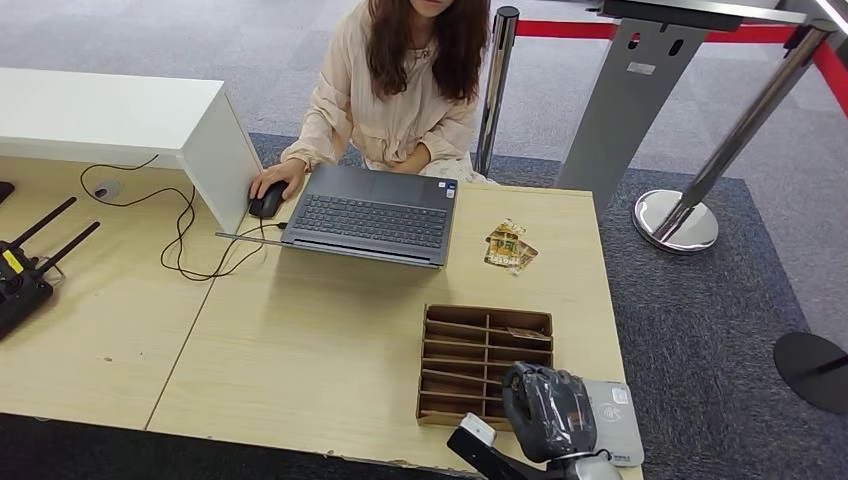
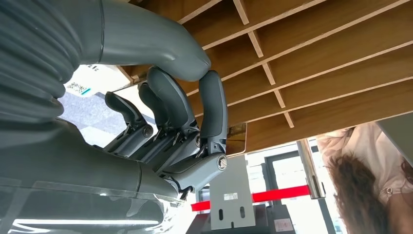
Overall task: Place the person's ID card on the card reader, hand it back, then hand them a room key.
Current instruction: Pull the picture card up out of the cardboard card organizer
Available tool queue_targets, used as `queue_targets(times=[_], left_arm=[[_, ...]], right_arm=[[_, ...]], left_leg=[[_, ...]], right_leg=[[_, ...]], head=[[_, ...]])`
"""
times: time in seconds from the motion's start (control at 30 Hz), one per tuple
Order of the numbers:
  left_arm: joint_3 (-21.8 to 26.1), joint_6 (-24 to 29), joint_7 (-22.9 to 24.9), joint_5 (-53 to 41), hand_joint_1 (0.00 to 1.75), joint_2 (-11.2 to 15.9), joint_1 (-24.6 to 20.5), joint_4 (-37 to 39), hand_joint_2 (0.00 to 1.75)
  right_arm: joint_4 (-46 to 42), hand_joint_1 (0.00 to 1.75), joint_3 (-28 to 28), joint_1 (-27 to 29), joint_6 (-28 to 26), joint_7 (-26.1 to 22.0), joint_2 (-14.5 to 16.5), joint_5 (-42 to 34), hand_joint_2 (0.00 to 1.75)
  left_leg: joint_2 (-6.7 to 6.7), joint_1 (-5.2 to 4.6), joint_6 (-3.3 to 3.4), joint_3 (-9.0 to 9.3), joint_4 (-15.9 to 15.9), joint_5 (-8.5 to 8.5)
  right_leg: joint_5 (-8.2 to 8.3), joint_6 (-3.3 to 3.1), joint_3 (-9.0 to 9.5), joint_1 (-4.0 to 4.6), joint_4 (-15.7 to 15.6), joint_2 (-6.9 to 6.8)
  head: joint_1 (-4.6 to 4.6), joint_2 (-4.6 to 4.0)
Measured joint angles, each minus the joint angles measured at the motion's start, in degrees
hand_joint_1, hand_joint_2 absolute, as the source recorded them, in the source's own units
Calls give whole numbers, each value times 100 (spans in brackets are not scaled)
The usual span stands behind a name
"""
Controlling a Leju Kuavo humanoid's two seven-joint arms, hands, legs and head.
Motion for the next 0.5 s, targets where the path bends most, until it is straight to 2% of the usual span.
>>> queue_targets(times=[0.37,0.43,0.5], left_arm=[[-20,268,-19,-256,0,11,-1,-2,0],[-21,268,-23,-257,0,11,-1,-2,0],[-21,268,-25,-258,0,11,-1,-2,0]], right_arm=[[55,131,14,-8,-17,0,28,164,175],[55,101,14,-8,-10,0,28,193,175],[54,42,13,-8,-4,0,28,213,175]], left_leg=[[0,0,-1,0,0,3],[0,0,-1,0,0,3],[0,0,-1,0,0,4]], right_leg=[[5,0,0,0,0,0],[5,-2,0,0,0,0],[6,-2,0,0,0,0]], head=[[-1,0],[-1,0],[-1,0]])
